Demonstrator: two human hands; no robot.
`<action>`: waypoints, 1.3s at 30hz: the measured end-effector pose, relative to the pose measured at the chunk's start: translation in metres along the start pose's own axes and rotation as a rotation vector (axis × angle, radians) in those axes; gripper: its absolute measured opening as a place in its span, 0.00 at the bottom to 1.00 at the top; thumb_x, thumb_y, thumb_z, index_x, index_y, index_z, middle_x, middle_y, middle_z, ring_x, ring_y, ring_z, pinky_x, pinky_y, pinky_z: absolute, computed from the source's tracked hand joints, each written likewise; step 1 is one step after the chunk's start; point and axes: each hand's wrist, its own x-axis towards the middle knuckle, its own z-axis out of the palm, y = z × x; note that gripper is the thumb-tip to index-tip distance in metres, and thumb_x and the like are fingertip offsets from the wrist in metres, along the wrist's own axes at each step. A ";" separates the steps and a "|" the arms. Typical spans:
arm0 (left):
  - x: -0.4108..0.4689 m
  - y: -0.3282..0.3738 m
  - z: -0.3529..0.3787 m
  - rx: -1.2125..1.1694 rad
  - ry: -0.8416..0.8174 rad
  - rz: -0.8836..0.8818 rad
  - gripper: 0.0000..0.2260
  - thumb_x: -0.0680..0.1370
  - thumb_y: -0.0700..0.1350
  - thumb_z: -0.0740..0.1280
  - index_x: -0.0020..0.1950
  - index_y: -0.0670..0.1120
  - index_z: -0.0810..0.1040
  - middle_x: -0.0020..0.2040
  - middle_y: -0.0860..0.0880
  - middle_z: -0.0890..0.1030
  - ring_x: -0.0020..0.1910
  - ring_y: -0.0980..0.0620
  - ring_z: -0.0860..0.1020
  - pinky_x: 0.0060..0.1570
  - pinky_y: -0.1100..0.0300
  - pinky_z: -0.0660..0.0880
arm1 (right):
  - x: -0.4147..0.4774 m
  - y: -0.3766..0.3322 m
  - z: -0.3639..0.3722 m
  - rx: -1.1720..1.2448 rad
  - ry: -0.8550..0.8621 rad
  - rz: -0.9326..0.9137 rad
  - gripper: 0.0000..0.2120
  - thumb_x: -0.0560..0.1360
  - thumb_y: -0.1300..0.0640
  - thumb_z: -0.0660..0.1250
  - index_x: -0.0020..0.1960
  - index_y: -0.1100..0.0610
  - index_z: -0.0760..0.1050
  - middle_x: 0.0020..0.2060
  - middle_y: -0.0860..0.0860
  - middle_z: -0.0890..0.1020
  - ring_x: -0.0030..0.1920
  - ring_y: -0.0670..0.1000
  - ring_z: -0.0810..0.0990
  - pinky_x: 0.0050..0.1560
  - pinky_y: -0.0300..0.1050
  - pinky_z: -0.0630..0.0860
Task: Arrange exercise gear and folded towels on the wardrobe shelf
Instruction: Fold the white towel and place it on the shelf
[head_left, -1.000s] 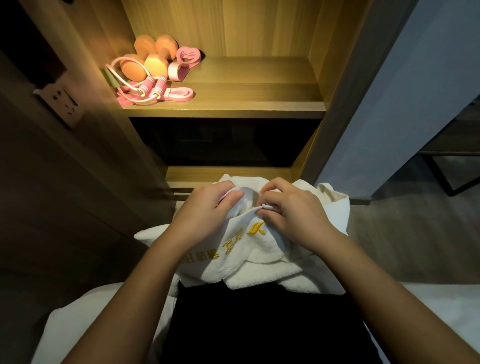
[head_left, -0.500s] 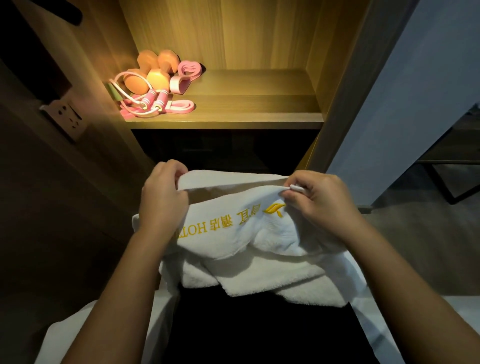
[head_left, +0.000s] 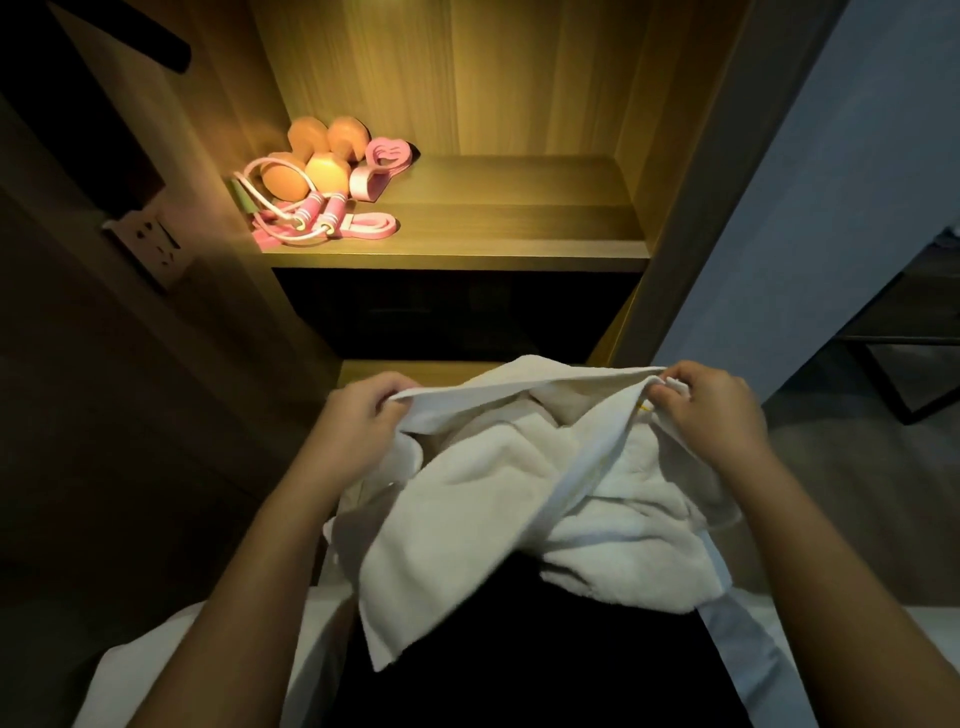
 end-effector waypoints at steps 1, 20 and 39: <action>-0.005 -0.002 0.014 -0.041 -0.017 -0.004 0.10 0.82 0.41 0.60 0.51 0.55 0.78 0.46 0.56 0.80 0.46 0.56 0.78 0.40 0.64 0.71 | -0.001 0.000 0.003 -0.037 -0.007 0.003 0.09 0.78 0.50 0.66 0.52 0.54 0.81 0.46 0.55 0.84 0.43 0.55 0.77 0.40 0.47 0.73; -0.040 -0.023 0.095 -0.097 0.134 -0.075 0.05 0.82 0.46 0.60 0.53 0.54 0.74 0.46 0.58 0.78 0.45 0.59 0.77 0.37 0.75 0.69 | -0.092 -0.044 0.019 -0.117 -0.262 -0.826 0.14 0.67 0.60 0.77 0.51 0.49 0.83 0.53 0.44 0.83 0.43 0.49 0.84 0.33 0.42 0.78; -0.043 0.012 0.068 0.316 0.035 0.044 0.19 0.71 0.64 0.69 0.57 0.59 0.67 0.38 0.60 0.72 0.35 0.58 0.71 0.31 0.62 0.64 | -0.020 -0.056 0.050 -0.178 -0.018 -0.239 0.08 0.76 0.50 0.66 0.51 0.50 0.82 0.38 0.45 0.77 0.37 0.48 0.73 0.31 0.37 0.58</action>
